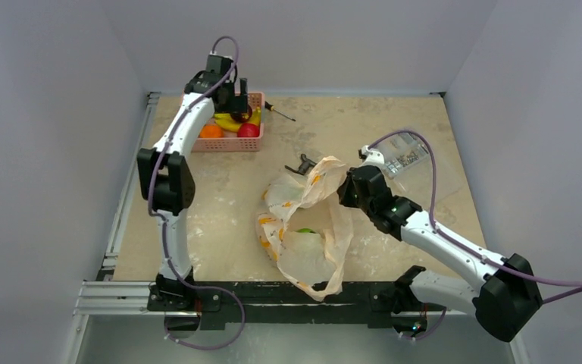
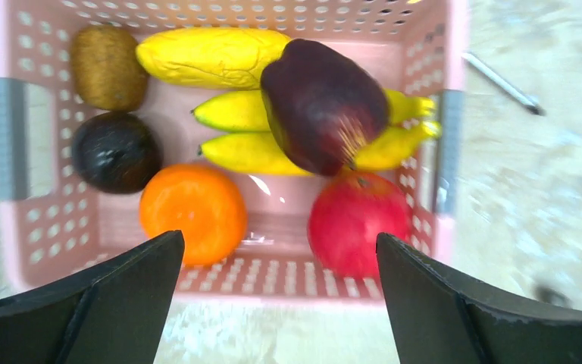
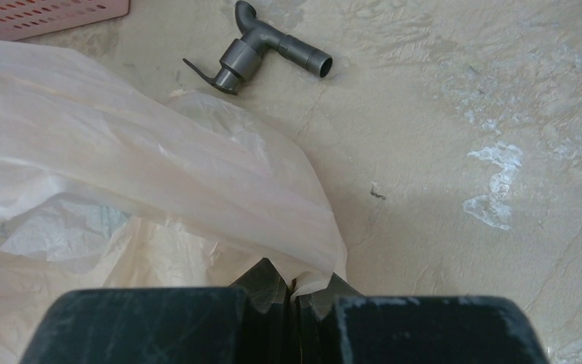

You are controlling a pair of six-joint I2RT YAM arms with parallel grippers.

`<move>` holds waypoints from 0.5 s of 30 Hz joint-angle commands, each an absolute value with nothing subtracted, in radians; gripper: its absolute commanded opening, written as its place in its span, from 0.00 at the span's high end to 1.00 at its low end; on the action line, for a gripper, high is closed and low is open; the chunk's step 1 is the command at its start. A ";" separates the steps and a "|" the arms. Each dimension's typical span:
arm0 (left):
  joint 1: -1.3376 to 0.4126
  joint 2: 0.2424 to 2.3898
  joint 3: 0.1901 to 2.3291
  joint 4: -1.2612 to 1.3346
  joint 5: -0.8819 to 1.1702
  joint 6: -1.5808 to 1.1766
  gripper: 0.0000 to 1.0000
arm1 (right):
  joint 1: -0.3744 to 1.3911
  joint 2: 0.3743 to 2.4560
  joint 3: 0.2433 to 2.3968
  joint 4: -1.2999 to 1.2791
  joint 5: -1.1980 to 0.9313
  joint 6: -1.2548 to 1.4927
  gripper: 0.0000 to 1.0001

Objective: Take the fake fruits out of the plastic bag
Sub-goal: Place the fake fruit in the bin.

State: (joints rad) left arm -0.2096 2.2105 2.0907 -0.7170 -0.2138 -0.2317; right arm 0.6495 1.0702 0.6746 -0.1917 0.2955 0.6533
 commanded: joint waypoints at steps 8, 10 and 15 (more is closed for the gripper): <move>-0.258 1.414 1.497 -0.785 0.022 -0.331 0.07 | 0.650 1.090 0.764 -0.239 0.263 0.639 1.00; -0.298 1.267 1.369 -0.783 0.069 -0.363 0.08 | 0.651 1.091 0.764 -0.237 0.260 0.637 1.00; -0.446 0.948 1.067 -0.722 0.126 -0.472 0.14 | 0.650 1.115 0.784 -0.247 0.242 0.635 1.00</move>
State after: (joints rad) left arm -0.3576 1.1042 1.2324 -0.7448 0.0383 -0.3569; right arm 0.6495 1.1015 0.7280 -0.2386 0.2653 0.6464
